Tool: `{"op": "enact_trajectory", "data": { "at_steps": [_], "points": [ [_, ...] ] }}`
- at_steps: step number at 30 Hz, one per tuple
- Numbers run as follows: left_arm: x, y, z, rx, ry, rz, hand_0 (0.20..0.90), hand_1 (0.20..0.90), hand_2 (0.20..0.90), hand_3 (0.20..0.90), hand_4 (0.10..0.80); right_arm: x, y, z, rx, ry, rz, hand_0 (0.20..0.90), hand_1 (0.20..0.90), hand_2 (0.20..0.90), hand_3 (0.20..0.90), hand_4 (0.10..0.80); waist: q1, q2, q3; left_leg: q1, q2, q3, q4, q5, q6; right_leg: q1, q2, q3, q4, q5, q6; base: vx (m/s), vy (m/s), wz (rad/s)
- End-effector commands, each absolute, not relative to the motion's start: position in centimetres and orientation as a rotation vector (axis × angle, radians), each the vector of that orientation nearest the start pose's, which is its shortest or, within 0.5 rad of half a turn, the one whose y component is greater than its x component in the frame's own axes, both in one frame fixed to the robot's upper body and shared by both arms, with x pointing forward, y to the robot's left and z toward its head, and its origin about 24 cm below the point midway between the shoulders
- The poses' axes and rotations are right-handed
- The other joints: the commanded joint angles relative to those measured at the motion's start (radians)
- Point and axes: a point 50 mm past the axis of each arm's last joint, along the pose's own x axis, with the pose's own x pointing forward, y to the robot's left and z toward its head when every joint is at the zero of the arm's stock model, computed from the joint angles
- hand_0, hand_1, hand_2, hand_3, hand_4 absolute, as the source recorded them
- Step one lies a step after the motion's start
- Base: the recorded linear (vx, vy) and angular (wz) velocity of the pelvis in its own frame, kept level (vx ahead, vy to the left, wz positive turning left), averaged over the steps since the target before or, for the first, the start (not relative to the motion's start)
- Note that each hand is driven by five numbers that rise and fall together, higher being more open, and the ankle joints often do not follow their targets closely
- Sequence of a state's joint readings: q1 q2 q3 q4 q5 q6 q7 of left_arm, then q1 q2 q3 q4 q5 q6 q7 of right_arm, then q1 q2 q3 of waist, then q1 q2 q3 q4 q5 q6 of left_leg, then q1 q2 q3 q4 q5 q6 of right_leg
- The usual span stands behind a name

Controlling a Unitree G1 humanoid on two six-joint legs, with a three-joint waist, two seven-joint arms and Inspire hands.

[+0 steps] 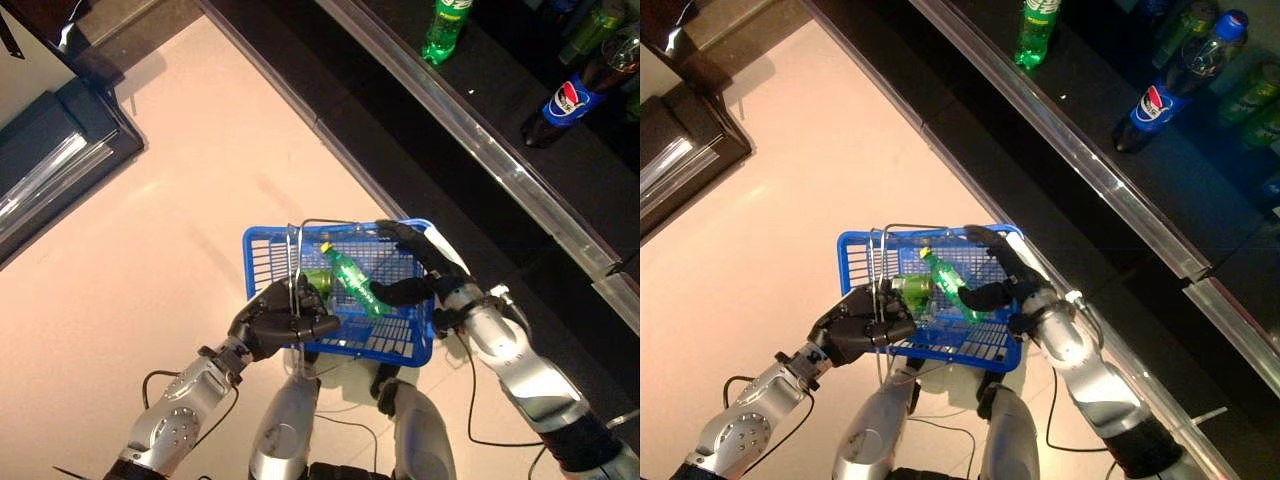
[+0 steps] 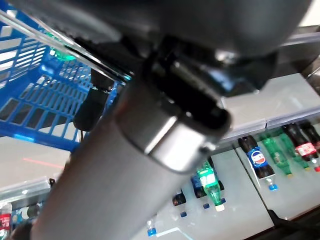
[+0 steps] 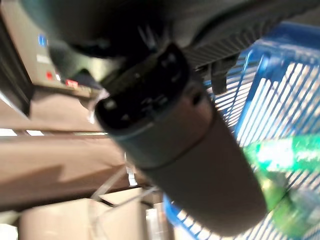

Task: Pick up the drink and place into the basket.

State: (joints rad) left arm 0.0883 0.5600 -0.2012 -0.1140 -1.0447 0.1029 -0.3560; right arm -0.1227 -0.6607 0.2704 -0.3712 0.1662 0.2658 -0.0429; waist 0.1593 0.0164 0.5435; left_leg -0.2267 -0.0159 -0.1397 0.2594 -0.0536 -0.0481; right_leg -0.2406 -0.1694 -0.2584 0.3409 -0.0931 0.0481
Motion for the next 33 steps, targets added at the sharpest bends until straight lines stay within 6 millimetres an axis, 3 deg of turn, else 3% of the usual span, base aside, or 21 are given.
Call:
{"op": "enact_trajectory", "data": {
  "at_steps": [1,7,10,17,18,20,21,22,23,24,26,27,31,33],
  "points": [
    [21.4,20.4,16.3,-0.539,-0.505,-0.611,0.3,0.3,0.3,0.2,0.1,24.2,-18.2,20.0,-0.429,-0.51,0.295,0.9,0.9,0.9,0.9,0.8,-0.016,-0.007,-0.081,-0.012,-0.006,0.074,0.029,0.045,0.054,0.101,0.032,0.03,-0.019,0.009,-0.018,0.018,0.002,-0.07],
    [21.5,20.5,15.6,-0.556,-0.461,-0.572,0.3,0.3,0.3,0.2,0.1,22.7,-16.8,20.9,-0.179,-0.595,0.528,0.9,0.9,0.9,0.9,0.8,-0.021,-0.011,-0.097,0.001,0.002,0.084,0.017,0.049,0.048,0.117,0.04,0.031,-0.034,0.011,-0.015,0.006,-0.011,-0.11],
    [21.7,20.5,15.1,-0.555,-0.439,-0.55,0.3,0.3,0.3,0.2,0.1,22.7,-16.6,20.7,-0.122,-0.598,0.539,0.9,0.9,0.9,0.9,0.8,-0.023,-0.013,-0.105,0.009,0.004,0.088,0.013,0.05,0.046,0.124,0.043,0.03,-0.038,0.01,-0.015,0.003,-0.02,-0.01],
    [21.3,21.1,12.4,-0.6,-0.32,-0.407,0.3,0.3,0.3,0.2,0.1,22.4,-17.4,17.4,0.0,-0.428,0.516,0.9,0.9,0.9,0.9,0.8,-0.033,-0.022,-0.155,0.05,0.013,0.097,-0.026,0.061,0.038,0.162,0.056,0.033,-0.073,0.008,-0.014,0.003,-0.006,0.0],
    [20.8,21.2,11.2,-0.598,-0.285,-0.369,0.3,0.3,0.3,0.2,0.1,22.2,-17.9,15.5,0.049,-0.338,0.504,0.9,0.9,0.9,0.9,0.8,-0.037,-0.027,-0.173,0.066,0.018,0.099,-0.042,0.065,0.034,0.175,0.061,0.035,-0.086,0.008,-0.013,0.013,-0.033,-0.01],
    [20.7,21.4,10.4,-0.613,-0.26,-0.342,0.3,0.3,0.3,0.2,0.1,22.1,-18.1,14.1,0.072,-0.268,0.494,0.9,0.9,0.9,0.9,0.8,-0.041,-0.031,-0.185,0.078,0.021,0.101,-0.057,0.069,0.032,0.185,0.064,0.037,-0.098,0.009,-0.013,0.008,-0.036,0.0],
    [20.5,21.4,9.2,-0.612,-0.222,-0.288,0.3,0.3,0.3,0.2,0.1,21.8,-18.2,11.9,0.134,-0.162,0.497,0.9,0.9,0.9,0.9,0.8,-0.047,-0.035,-0.204,0.098,0.026,0.1,-0.081,0.076,0.028,0.199,0.068,0.041,-0.116,0.012,-0.011,0.0,0.0,0.0],
    [20.4,21.5,8.9,-0.612,-0.214,-0.278,0.3,0.3,0.3,0.2,0.1,21.8,-18.3,11.3,0.151,-0.139,0.493,0.9,0.9,0.9,0.9,0.8,-0.048,-0.036,-0.209,0.103,0.028,0.101,-0.087,0.078,0.026,0.202,0.069,0.041,-0.121,0.012,-0.01,0.006,-0.034,-0.04],
    [20.2,21.8,7.4,-0.607,-0.165,-0.201,0.3,0.3,0.3,0.2,0.1,21.5,-18.5,8.8,0.196,-0.034,0.461,0.9,0.9,0.9,0.9,0.8,-0.051,-0.04,-0.228,0.119,0.034,0.105,-0.109,0.085,0.022,0.212,0.073,0.043,-0.136,0.016,-0.009,0.002,-0.021,-0.04],
    [20.1,21.8,7.2,-0.605,-0.159,-0.191,0.3,0.3,0.3,0.2,0.1,21.5,-18.5,8.5,0.193,-0.028,0.462,0.9,0.9,0.9,0.9,0.8,-0.051,-0.04,-0.231,0.121,0.035,0.105,-0.112,0.087,0.021,0.214,0.073,0.044,-0.139,0.016,-0.008,-0.001,-0.029,-0.04],
    [19.6,22.9,4.5,-0.566,-0.073,-0.033,0.3,0.3,0.3,0.2,0.1,20.7,-18.7,4.3,0.286,0.149,0.401,0.9,0.9,0.9,0.9,0.8,-0.052,-0.046,-0.264,0.143,0.046,0.107,-0.152,0.105,0.01,0.233,0.077,0.044,-0.171,0.026,-0.006,-0.012,-0.034,-0.02],
    [19.5,23.1,4.1,-0.561,-0.062,-0.018,0.3,0.3,0.3,0.2,0.1,20.6,-18.7,3.6,0.291,0.167,0.389,0.9,0.9,0.9,0.9,0.8,-0.052,-0.047,-0.27,0.146,0.048,0.108,-0.158,0.107,0.008,0.236,0.078,0.044,-0.175,0.027,-0.006,-0.016,-0.043,-0.04],
    [17.8,24.6,-1.1,-0.549,0.131,0.211,0.3,0.3,0.3,0.2,0.1,18.8,-18.8,-2.9,0.28,0.445,0.2,0.9,0.9,0.9,0.9,0.8,-0.047,-0.054,-0.318,0.174,0.067,0.112,-0.216,0.136,-0.014,0.27,0.082,0.037,-0.227,0.043,-0.006,-0.023,-0.038,-0.05],
    [17.4,25.0,-1.9,-0.54,0.155,0.245,0.3,0.3,0.3,0.2,0.1,18.3,-19.1,-4.0,0.263,0.482,0.175,0.9,0.9,0.9,0.9,0.8,-0.048,-0.054,-0.326,0.181,0.072,0.115,-0.227,0.139,-0.017,0.276,0.084,0.037,-0.235,0.045,-0.006,-0.005,-0.009,-0.03]
  ]
}}
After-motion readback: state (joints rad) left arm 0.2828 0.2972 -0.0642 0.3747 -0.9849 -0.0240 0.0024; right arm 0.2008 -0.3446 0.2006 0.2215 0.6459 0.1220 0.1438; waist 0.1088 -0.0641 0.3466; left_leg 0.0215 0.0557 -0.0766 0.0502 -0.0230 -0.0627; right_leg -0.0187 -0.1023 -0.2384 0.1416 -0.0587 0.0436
